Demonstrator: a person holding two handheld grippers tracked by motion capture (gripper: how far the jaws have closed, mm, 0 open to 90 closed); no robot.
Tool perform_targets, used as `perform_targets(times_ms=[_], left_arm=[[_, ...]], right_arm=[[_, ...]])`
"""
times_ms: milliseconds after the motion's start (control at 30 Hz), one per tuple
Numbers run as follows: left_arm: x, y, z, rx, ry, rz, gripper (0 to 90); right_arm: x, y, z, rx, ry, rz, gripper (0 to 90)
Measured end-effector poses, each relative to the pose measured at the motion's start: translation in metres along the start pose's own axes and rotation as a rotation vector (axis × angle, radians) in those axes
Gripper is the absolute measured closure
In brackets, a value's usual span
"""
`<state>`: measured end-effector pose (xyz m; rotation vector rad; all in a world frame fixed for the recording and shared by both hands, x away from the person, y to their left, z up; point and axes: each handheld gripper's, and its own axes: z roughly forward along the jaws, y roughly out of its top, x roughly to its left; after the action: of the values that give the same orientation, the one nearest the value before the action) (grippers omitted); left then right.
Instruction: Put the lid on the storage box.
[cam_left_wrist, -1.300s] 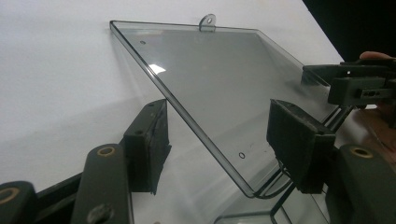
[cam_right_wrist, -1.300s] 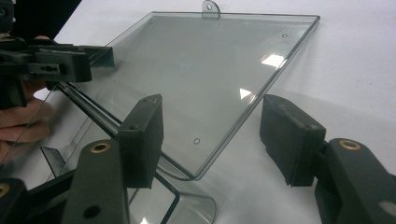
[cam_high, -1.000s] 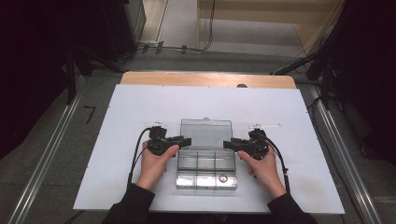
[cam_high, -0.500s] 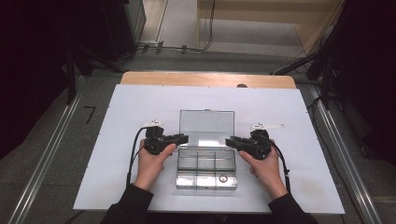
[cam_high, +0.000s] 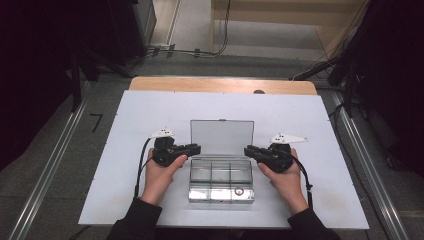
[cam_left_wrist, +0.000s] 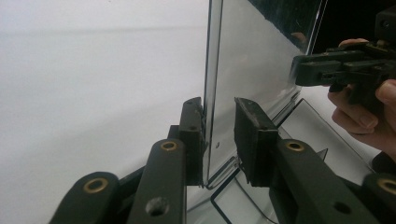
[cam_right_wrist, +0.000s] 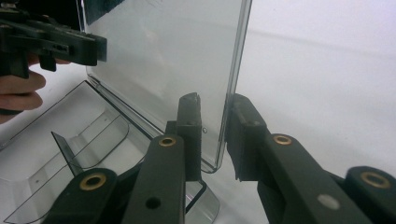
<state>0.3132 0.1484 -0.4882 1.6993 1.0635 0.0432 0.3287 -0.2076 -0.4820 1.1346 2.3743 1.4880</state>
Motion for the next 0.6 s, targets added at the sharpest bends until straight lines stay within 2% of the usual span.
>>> perform_targets(times_ms=[33,133,200,367,500,600], left_arm=[[-0.002,0.002,0.0,-0.011,0.002,0.01,67.8],[-0.01,0.008,0.001,-0.034,0.043,0.064,61.3],[-0.014,0.011,-0.001,-0.062,0.051,0.076,58.1],[-0.015,0.012,-0.005,-0.094,0.052,0.1,60.9],[-0.015,0.013,-0.01,-0.117,0.034,0.085,66.9],[-0.015,0.012,-0.011,-0.121,0.023,0.085,67.2]], right_arm=[[0.001,0.0,0.0,-0.006,-0.004,-0.01,74.9],[0.003,0.0,0.0,-0.018,-0.014,-0.039,74.9],[0.004,-0.001,0.0,-0.025,-0.019,-0.054,74.8],[0.005,-0.001,-0.001,-0.026,-0.024,-0.068,74.9],[0.006,-0.001,-0.002,-0.024,-0.021,-0.081,74.9],[0.006,-0.001,-0.004,-0.019,-0.013,-0.09,74.9]])
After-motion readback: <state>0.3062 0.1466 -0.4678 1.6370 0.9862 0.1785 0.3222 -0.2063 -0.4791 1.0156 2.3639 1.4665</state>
